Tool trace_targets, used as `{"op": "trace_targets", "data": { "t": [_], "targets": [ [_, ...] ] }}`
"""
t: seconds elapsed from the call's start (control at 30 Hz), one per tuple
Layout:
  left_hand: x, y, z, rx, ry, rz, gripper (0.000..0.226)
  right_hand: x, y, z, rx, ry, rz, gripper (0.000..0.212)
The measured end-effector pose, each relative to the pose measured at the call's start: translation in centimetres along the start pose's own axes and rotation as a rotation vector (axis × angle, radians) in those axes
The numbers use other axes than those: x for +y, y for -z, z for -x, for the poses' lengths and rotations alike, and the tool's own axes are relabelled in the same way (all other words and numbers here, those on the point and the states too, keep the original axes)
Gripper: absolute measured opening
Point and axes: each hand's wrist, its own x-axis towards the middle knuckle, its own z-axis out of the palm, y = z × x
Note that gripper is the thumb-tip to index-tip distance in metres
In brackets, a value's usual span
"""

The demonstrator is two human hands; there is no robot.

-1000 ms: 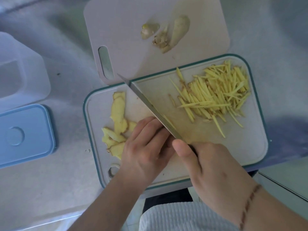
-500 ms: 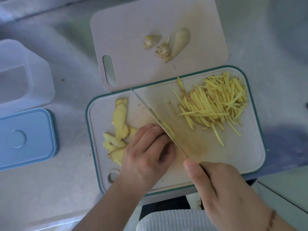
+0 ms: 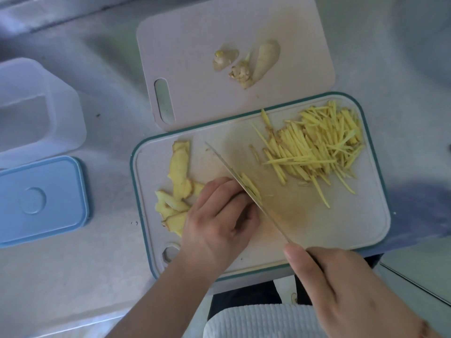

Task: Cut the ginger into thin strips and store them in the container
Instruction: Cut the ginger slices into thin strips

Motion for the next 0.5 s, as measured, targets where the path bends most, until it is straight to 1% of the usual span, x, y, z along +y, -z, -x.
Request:
{"op": "trace_targets", "data": {
  "t": [0.03, 0.13, 0.17, 0.23, 0.27, 0.4, 0.5],
  "targets": [
    [0.0, 0.0, 0.0, -0.001, -0.003, 0.001, 0.007, 0.2, -0.1, 0.0, 0.025, 0.009, 0.039, 0.086],
    [-0.1, -0.1, 0.2, -0.008, -0.024, 0.010, 0.007, -0.7, -0.3, -1.4, -0.061, -0.034, 0.007, 0.085],
    [-0.2, -0.1, 0.2, -0.011, -0.030, 0.006, 0.006, -0.9, -0.4, -2.1, -0.068, 0.005, -0.005, 0.081],
    [-0.3, -0.1, 0.3, -0.015, -0.024, -0.001, 0.004, -1.3, -0.4, -3.0, -0.060, 0.066, 0.000, 0.074],
    [-0.3, -0.1, 0.3, -0.010, -0.018, 0.004, 0.004, -1.2, -0.4, -2.9, -0.059, 0.078, 0.006, 0.074],
    [-0.2, 0.0, 0.1, 0.010, -0.005, 0.006, 0.009, -0.5, -0.3, -0.7, 0.019, 0.029, 0.046, 0.079],
    [-0.2, 0.0, 0.3, -0.003, -0.010, 0.003, 0.008, -0.6, -0.4, -1.1, -0.065, -0.002, 0.100, 0.079]
  ]
}}
